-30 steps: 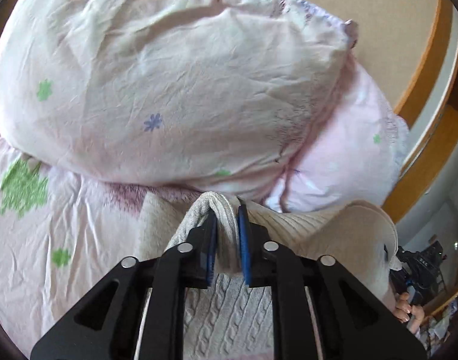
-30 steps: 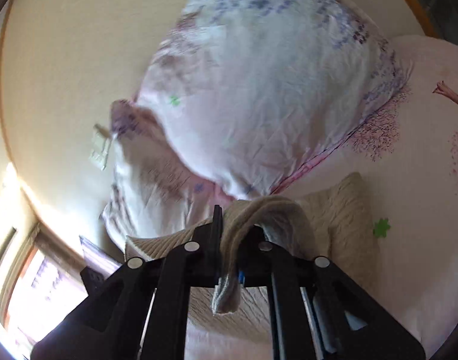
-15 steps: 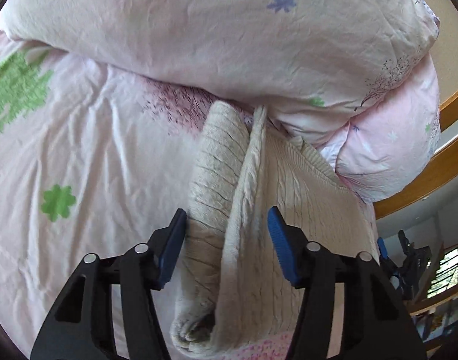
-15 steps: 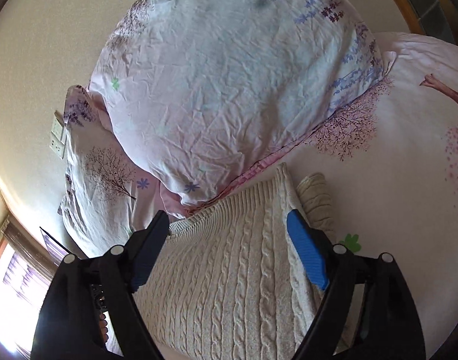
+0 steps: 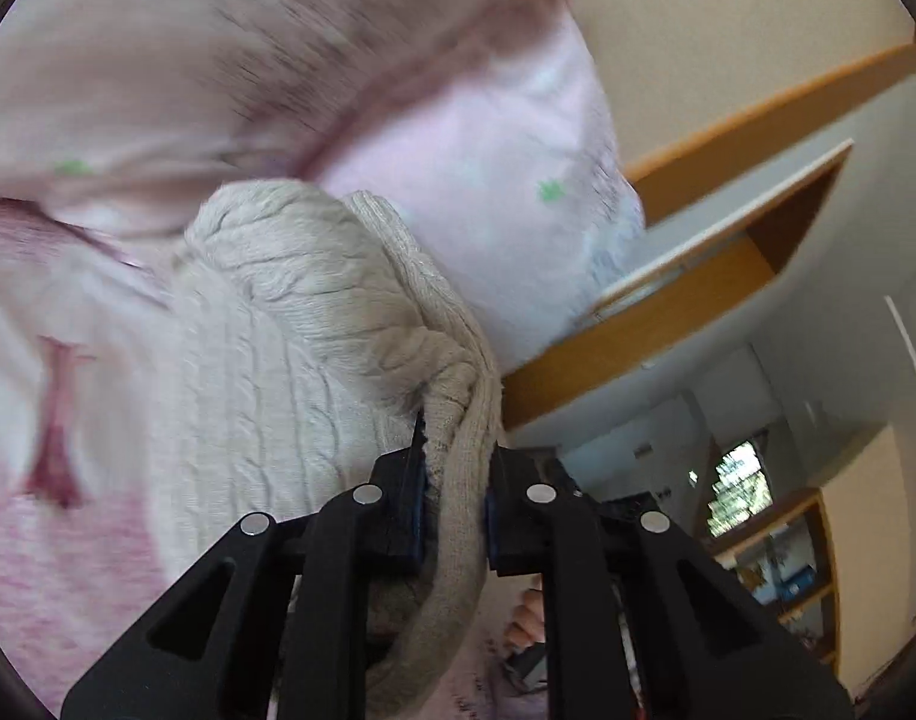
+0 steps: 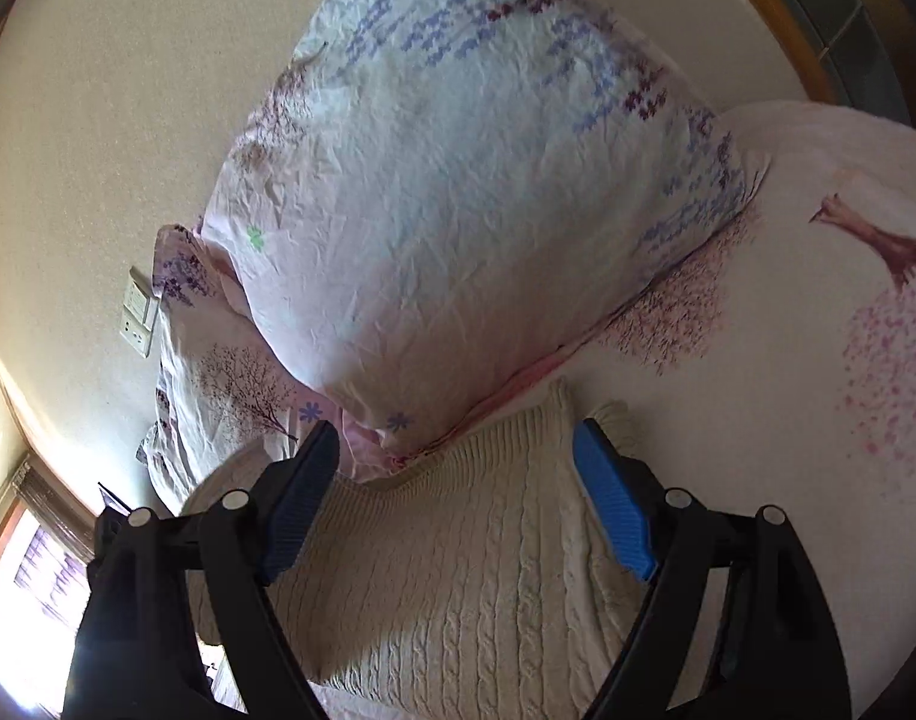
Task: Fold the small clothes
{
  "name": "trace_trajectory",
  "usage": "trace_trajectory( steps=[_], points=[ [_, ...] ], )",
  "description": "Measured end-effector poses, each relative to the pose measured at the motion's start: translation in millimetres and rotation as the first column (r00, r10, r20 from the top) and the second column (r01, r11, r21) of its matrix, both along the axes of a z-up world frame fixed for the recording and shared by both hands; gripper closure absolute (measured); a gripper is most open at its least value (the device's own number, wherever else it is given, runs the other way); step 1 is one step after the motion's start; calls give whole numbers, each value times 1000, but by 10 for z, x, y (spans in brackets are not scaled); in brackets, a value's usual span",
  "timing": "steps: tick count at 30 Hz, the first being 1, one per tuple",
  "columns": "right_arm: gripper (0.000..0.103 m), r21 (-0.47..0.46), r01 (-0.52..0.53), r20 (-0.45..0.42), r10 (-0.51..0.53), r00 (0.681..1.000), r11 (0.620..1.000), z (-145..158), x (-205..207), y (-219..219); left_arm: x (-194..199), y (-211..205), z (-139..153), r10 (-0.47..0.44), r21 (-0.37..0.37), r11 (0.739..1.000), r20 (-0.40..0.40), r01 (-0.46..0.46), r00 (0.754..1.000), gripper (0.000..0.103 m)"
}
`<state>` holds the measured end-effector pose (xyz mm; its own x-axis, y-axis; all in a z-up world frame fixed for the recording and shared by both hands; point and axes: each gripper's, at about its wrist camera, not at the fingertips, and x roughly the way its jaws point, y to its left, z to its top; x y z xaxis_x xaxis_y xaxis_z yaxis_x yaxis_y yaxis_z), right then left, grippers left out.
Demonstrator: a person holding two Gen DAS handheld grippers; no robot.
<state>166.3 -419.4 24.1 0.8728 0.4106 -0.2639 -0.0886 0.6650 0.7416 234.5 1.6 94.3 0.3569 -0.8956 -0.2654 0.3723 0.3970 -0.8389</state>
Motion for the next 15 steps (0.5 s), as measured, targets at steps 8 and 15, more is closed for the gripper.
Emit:
trace_trajectory(
  steps=[8, 15],
  points=[
    [20, -21, -55, -164, 51, 985, 998, -70, 22, -506, 246, -1134, -600, -234, -194, 962, -211, 194, 949, 75],
    [16, 100, -283, -382, 299, 874, 954, -431, 556, -276, 62, -208, -403, 129, 350, 929, 2, -121, 992, 22]
  ],
)
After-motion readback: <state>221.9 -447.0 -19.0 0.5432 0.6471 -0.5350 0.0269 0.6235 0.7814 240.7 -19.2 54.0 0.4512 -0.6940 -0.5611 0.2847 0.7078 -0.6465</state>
